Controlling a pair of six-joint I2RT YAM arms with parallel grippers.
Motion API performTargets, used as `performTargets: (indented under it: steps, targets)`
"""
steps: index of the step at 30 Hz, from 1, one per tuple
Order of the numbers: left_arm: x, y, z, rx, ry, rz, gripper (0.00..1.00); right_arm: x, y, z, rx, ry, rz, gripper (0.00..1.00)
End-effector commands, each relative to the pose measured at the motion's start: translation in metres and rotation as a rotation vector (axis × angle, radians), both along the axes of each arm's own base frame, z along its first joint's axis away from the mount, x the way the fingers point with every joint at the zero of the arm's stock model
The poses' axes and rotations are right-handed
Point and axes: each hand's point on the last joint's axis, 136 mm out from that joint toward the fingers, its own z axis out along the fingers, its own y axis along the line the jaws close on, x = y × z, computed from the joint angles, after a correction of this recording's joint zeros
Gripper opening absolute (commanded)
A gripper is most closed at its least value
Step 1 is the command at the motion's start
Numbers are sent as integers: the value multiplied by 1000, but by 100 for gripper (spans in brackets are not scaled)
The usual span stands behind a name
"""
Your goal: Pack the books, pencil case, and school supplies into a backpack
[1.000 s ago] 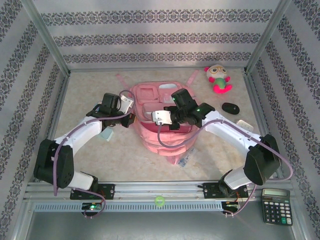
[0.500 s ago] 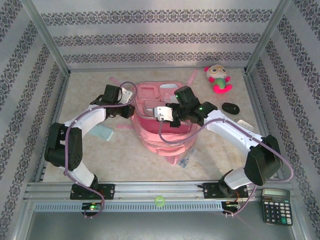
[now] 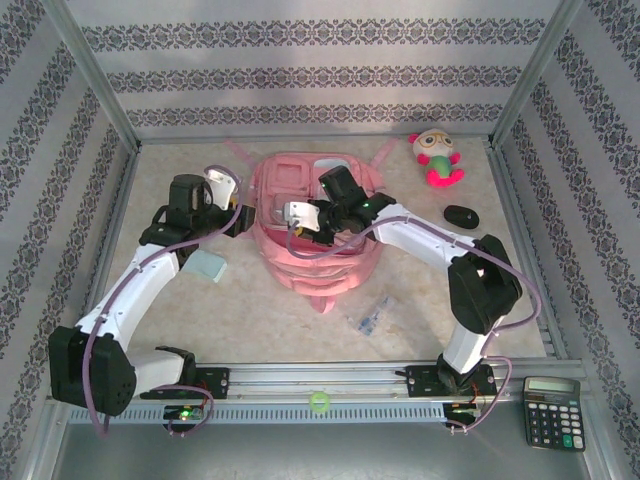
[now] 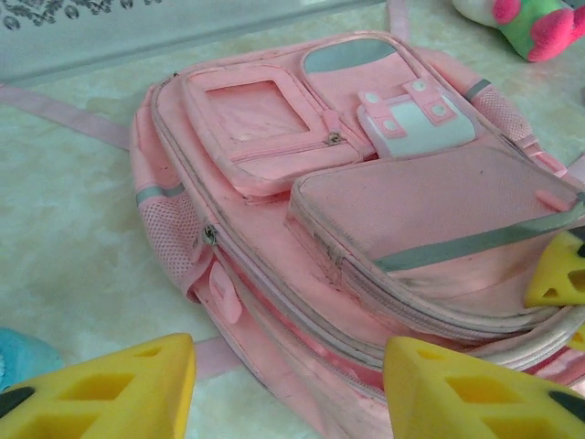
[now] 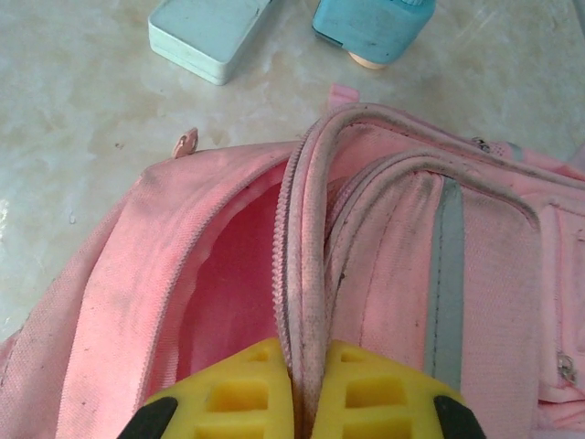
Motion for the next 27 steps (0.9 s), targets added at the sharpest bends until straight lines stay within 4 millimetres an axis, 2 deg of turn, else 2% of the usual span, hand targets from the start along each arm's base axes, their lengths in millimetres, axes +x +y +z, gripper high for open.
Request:
performTargets:
  steps: [1,6,8,12,15,17,24,27]
  targets:
    - [-11,10,-16,-1,96,69,56,-2,26,24,82,-48,65,0]
    - [-22,6,-15,-75,150,87,57,-18,28,30,85,-36,65,1]
    - [-32,-9,-9,-107,120,-22,67,-25,26,38,103,-27,66,1]
    - [-53,-36,13,-112,-75,-289,70,-32,22,47,124,-27,75,1]
    - [-67,-50,26,-50,-282,-489,73,-32,20,50,138,-13,77,2]
    - [-63,-51,26,7,-362,-522,75,-32,19,52,153,3,79,2]
    - [-42,-60,10,124,-422,-653,75,-33,21,61,193,36,83,4]
    - [-37,-67,1,153,-428,-712,70,-33,21,66,212,47,79,4]
